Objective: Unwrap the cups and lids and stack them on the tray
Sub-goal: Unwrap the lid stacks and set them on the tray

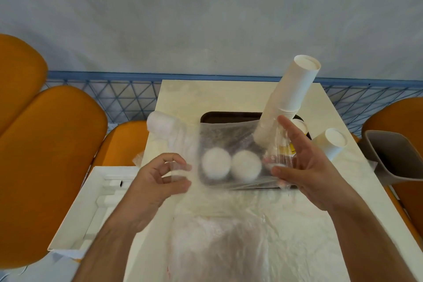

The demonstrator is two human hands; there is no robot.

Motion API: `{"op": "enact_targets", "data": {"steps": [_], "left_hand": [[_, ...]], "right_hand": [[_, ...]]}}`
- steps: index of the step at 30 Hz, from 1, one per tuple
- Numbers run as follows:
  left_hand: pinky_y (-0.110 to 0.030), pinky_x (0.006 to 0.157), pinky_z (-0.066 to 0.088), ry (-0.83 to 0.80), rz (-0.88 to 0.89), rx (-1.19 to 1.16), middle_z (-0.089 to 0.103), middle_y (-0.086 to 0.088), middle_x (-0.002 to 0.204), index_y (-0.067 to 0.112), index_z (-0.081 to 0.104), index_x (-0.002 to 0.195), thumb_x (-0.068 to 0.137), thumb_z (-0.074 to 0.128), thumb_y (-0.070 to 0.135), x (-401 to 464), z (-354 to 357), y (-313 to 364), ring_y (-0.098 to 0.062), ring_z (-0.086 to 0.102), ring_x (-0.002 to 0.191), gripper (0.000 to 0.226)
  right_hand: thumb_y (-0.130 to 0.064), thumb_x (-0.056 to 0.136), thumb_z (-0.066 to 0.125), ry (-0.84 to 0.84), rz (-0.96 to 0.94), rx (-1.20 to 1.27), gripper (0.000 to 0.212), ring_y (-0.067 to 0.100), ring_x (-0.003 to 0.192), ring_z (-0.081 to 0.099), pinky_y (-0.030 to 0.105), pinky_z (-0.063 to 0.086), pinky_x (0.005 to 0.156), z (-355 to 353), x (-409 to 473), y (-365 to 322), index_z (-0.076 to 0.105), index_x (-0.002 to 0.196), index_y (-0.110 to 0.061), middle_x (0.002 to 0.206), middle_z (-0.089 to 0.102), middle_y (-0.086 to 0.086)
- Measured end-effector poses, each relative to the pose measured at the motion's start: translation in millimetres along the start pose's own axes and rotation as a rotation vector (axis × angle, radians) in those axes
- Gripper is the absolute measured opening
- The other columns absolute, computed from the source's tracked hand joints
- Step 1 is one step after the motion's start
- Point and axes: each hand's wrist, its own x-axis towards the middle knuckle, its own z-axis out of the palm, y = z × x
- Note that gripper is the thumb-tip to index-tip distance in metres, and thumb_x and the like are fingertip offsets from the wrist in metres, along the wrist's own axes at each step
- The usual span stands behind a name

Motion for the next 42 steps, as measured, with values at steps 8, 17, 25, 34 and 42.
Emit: {"op": "enact_targets", "data": {"steps": [8,17,25,34,42], "left_hand": [[-0.036,0.086,0.058,-0.115,0.001,0.137,0.07,0.004,0.115,0.031,0.073,0.113,0.074,0.072,-0.017,0,-30,9,-0.026,0.07,0.096,0.062],[-0.038,0.071,0.061,-0.419,-0.134,-0.179,0.057,-0.005,0.14,0.033,0.059,0.135,0.063,0.089,0.002,12,-33,3,-0.037,0.067,0.095,0.084],[-0.02,0.041,0.048,-0.399,0.0,-0.097,0.038,0.023,0.152,0.034,0.041,0.148,0.07,0.079,-0.015,24,-31,-1,-0.031,0.065,0.099,0.099],[-0.033,0.06,0.059,-0.258,-0.163,0.286,0.049,0.029,0.136,0.048,0.048,0.137,0.071,0.081,-0.01,-1,-44,-40,-0.025,0.069,0.102,0.094],[-0.037,0.072,0.061,-0.19,-0.321,0.29,0.073,-0.014,0.095,0.043,0.058,0.129,0.071,0.082,-0.008,-19,-48,-93,-0.026,0.07,0.093,0.081]], "right_hand": [[0.002,0.065,0.079,-0.013,-0.004,-0.03,0.107,0.04,0.117,0.065,0.051,0.059,0.074,-6,-3,-13,0.035,0.153,-0.04,0.145,0.049,-0.026],[-0.003,0.069,0.089,-0.161,0.044,-0.035,0.11,0.036,0.117,0.065,0.06,0.055,0.076,-9,-6,-15,0.033,0.155,-0.042,0.158,0.037,-0.019],[0.011,0.069,0.078,-0.154,0.129,-0.157,0.121,0.032,0.116,0.067,0.046,0.062,0.065,-5,-17,-5,0.02,0.153,-0.054,0.161,0.015,-0.031],[0.009,0.072,0.085,-0.115,0.329,-0.241,0.122,0.021,0.117,0.067,0.039,0.06,0.066,1,-52,48,0.024,0.146,-0.066,0.149,0.011,-0.048],[0.004,0.078,0.081,0.15,0.661,-0.091,0.055,0.024,0.099,0.073,0.031,0.059,0.077,4,-81,107,0.069,0.111,-0.037,0.131,0.06,0.009]]}}
